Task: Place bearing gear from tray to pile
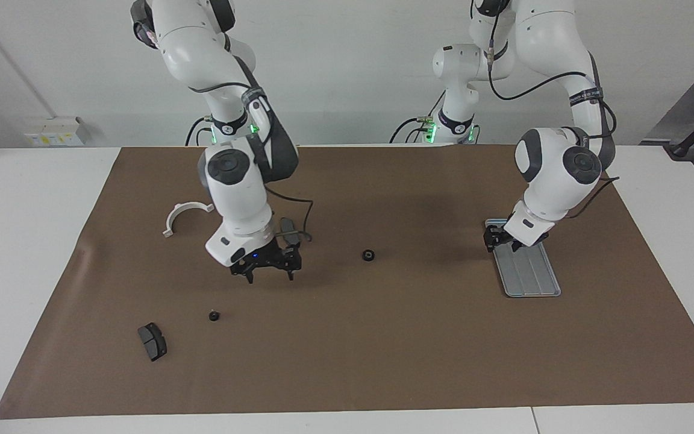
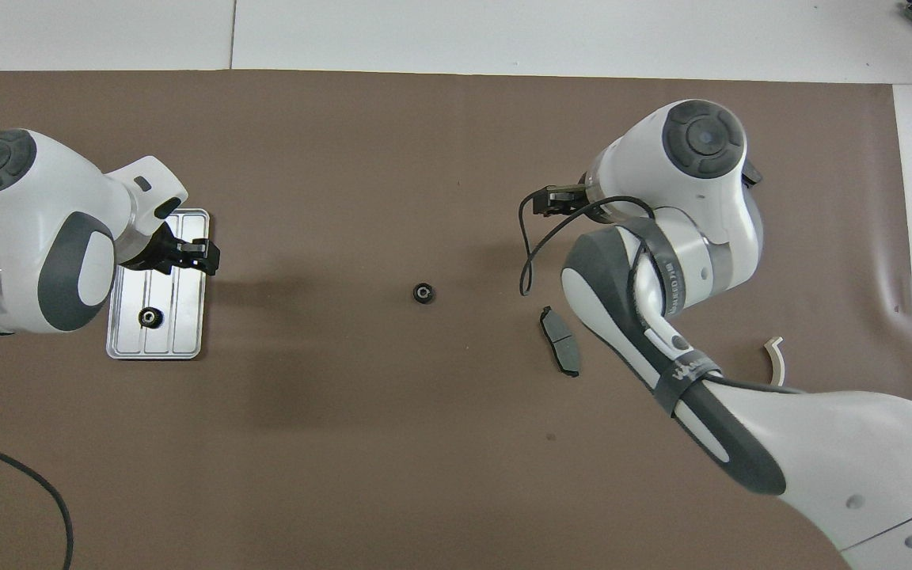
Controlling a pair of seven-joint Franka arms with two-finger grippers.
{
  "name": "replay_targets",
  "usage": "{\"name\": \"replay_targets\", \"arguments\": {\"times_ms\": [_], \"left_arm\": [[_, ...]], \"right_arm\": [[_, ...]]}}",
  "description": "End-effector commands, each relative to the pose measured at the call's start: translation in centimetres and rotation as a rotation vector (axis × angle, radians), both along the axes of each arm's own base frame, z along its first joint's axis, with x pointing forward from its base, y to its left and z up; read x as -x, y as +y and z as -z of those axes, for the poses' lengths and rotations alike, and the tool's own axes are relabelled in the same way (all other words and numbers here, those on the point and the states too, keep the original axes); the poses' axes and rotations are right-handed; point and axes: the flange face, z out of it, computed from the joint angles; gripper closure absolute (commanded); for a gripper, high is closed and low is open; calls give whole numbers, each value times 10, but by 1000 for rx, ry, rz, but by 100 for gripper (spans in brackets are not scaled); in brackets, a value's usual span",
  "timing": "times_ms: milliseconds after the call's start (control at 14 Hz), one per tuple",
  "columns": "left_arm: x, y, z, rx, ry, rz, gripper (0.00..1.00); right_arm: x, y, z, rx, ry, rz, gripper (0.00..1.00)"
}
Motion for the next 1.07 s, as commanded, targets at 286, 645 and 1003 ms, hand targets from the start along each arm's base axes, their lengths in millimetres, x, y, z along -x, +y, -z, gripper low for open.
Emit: {"name": "replay_targets", "arguments": {"times_ms": [286,645,1003], "left_arm": [[38,65,24,8,-57,-48,30],[52,67,33,4,-67,-67,29],[72,78,37,0,-83,-97,29]], "right_arm": [[65,163,49,6,-9,44,0],[79,187,76,15,-12,17,0],[79,183,89,30,-45,-10,0]]}}
